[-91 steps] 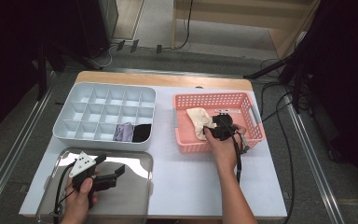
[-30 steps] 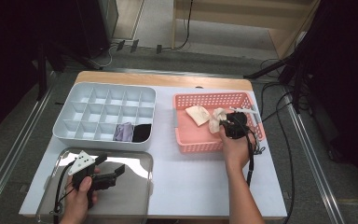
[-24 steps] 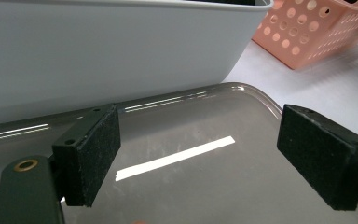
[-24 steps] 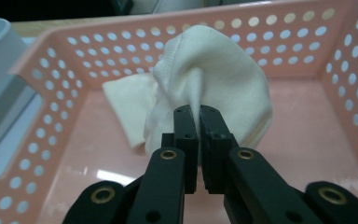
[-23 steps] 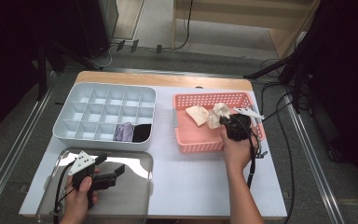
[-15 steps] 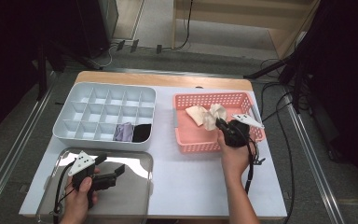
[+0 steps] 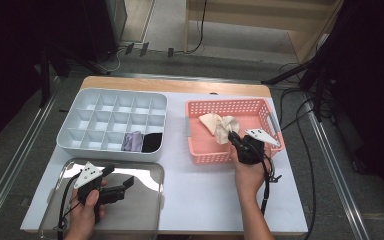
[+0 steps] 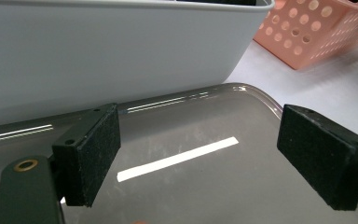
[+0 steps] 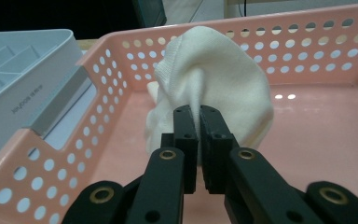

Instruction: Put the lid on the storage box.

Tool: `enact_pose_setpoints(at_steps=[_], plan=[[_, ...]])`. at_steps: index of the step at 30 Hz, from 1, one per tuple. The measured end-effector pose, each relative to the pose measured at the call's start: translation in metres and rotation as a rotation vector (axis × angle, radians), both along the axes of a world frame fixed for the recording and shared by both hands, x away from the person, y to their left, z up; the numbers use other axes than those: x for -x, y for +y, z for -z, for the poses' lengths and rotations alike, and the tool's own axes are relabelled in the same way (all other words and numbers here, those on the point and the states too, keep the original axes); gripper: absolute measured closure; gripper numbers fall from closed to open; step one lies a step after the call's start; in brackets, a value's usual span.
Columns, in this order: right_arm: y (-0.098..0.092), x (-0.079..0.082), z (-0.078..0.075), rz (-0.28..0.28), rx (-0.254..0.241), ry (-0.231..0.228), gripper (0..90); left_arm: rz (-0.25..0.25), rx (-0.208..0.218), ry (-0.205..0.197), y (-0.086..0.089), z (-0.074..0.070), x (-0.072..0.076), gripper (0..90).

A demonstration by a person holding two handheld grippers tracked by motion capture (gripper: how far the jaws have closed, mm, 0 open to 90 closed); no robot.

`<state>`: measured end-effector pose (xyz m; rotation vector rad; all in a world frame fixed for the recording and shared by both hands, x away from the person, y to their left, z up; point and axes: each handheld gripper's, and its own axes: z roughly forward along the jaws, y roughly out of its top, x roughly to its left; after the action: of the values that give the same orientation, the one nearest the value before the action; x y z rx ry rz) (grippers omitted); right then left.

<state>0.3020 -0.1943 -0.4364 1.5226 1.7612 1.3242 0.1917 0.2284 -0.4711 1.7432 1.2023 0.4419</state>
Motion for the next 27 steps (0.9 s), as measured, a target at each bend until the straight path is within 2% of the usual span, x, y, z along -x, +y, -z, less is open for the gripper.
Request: enact_pose_setpoints(at_steps=[5,9,12,16,22,27], plan=[[0.001,0.006,-0.007,0.001,-0.013,-0.017,87.3,0.0,0.0,0.0,0.0,0.0,0.0,13.9],[0.002,0.013,-0.012,-0.014,0.001,-0.044,87.2,0.0,-0.001,0.0,0.0,0.0,0.0,13.9],[0.001,0.019,-0.017,-0.015,-0.019,-0.063,87.2,0.0,-0.002,-0.001,0.0,0.0,0.0,13.9],[0.0,0.028,-0.024,-0.02,-0.005,-0.077,87.3,-0.003,-0.002,0.001,0.0,0.0,0.0,13.9],[-0.004,0.052,-0.03,-0.033,-0.028,-0.091,87.3,-0.004,-0.002,0.001,0.0,0.0,0.0,13.9],[-0.01,0.077,-0.034,-0.043,-0.066,-0.099,87.3,-0.007,-0.001,0.002,0.0,0.0,0.0,13.9]])
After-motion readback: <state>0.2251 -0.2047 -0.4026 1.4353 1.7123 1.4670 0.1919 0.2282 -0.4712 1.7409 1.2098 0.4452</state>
